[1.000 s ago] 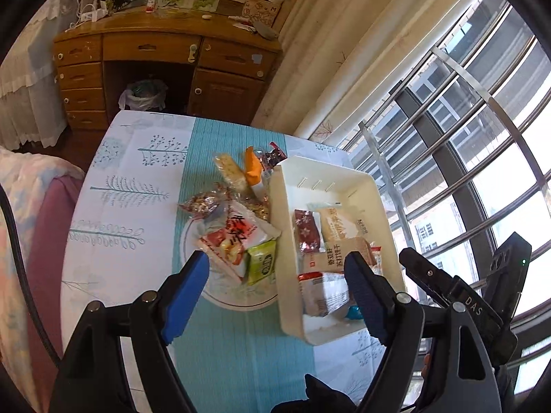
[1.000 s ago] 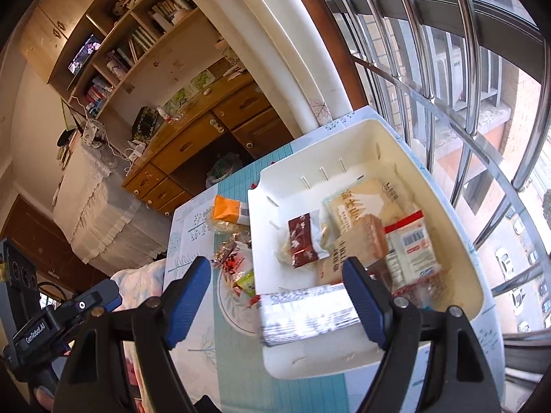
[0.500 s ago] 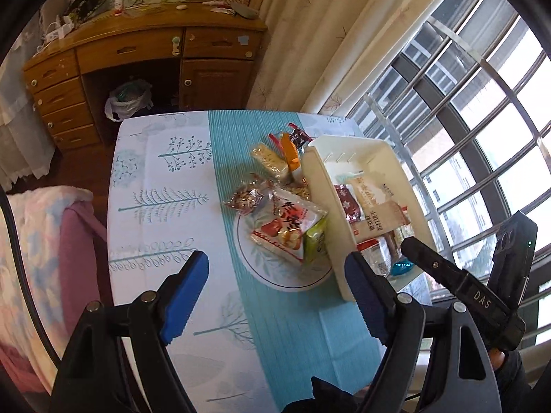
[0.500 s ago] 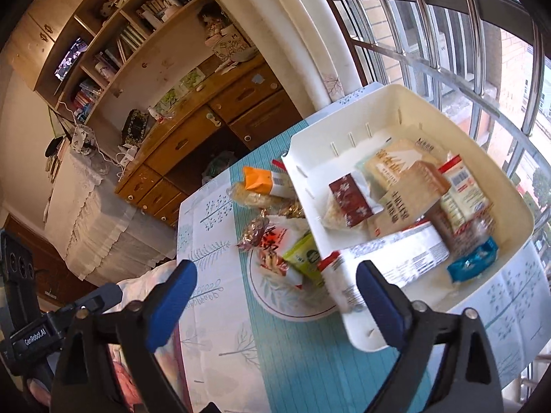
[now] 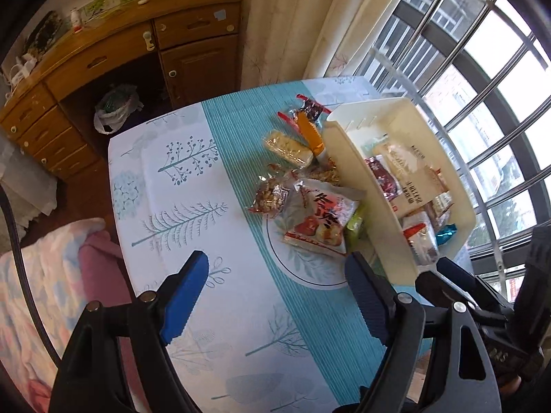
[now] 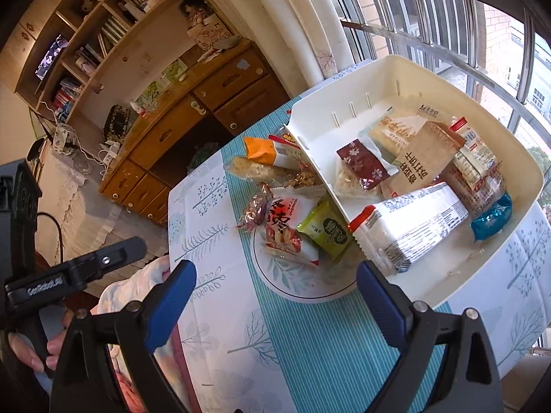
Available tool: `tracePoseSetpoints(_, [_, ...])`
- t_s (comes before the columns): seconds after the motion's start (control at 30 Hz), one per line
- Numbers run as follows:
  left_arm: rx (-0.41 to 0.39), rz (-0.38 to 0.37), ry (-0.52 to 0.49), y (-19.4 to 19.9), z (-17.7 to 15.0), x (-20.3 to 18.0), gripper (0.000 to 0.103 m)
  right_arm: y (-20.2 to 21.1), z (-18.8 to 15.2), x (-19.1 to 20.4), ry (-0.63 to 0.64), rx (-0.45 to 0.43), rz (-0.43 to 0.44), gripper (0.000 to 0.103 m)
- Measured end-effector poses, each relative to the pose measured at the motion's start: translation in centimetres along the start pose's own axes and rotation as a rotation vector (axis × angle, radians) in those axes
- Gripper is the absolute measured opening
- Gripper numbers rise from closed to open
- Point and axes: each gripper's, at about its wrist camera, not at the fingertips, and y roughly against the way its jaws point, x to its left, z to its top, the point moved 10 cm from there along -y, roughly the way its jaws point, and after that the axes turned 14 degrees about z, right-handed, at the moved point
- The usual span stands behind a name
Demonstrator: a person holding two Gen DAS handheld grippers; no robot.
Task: Organize snacks
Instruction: 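Withdraw both open tools from the tray toward the snacks on the plate, then grasp the clear bag of nuts with the left tool while the right tool grasps the red-and-white bag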
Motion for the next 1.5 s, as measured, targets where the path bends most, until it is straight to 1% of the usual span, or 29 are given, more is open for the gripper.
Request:
tracePoseSetpoints(0.1, [0.024,0.015,-0.017,-1.6,0.9,-0.1,0.080,-0.9,0.3,0.1,-0.005,-0.003,0.004,0.095])
tracePoseSetpoints(0.2, [0.045,0.045,-0.047,-3.6,2.1,-0.2,0.080,-2.0,0.7,0.4,0.009,-0.011,-0.019,0.095])
tracePoseSetpoints(0.37, [0.074,0.081,-0.074,-7.3,3.7,-0.2,0.080,-4.0,0.9,0.2,0.006,-0.036,-0.072,0.095])
tracePoseSetpoints(0.43, [0.092,0.086,-0.078,-9.1,4.2,-0.3,0.080,-5.1,0.7,-0.4,0.007,-0.038,-0.123,0.095])
tracePoseSetpoints(0.6, [0.155,0.076,-0.077,-13.2,4.5,-1.2,0.080,-8.0,-0.5,-2.5,-0.058,-0.011,-0.199,0.094])
tracePoseSetpoints(0.7, [0.178,0.059,-0.076,-15.3,4.5,-1.8,0.080,-9.4,-0.8,-3.5,-0.092,-0.007,-0.230,0.091])
tracePoseSetpoints(0.8, [0.196,0.052,-0.067,-16.8,4.4,-2.3,0.080,-10.7,-0.7,-4.1,-0.093,-0.011,-0.262,0.089])
tracePoseSetpoints(0.93, [0.223,0.015,-0.050,-18.4,4.2,-3.0,0.080,-12.3,-0.8,-4.7,-0.087,-0.013,-0.305,0.085])
tracePoseSetpoints(1.0, [0.225,0.006,-0.047,-19.0,4.2,-3.2,0.080,-12.9,-0.7,-4.8,-0.070,-0.008,-0.318,0.085])
tracePoseSetpoints(1.13, [0.242,0.000,-0.035,-20.1,4.3,-3.4,0.078,-13.5,-0.6,-5.8,-0.059,-0.009,-0.370,0.085])
tracePoseSetpoints(1.3, [0.267,-0.002,-0.029,-21.3,4.2,-3.6,0.070,-14.0,-0.8,-6.0,-0.044,-0.003,-0.383,0.085])
tracePoseSetpoints(1.4, [0.280,-0.001,-0.026,-22.2,4.4,-3.8,0.066,-14.3,-0.6,-6.2,-0.050,-0.002,-0.358,0.085])
tracePoseSetpoints(1.5, [0.268,0.007,-0.033,-22.4,4.6,-4.1,0.065,-14.9,-0.2,-6.4,-0.046,0.004,-0.341,0.085])
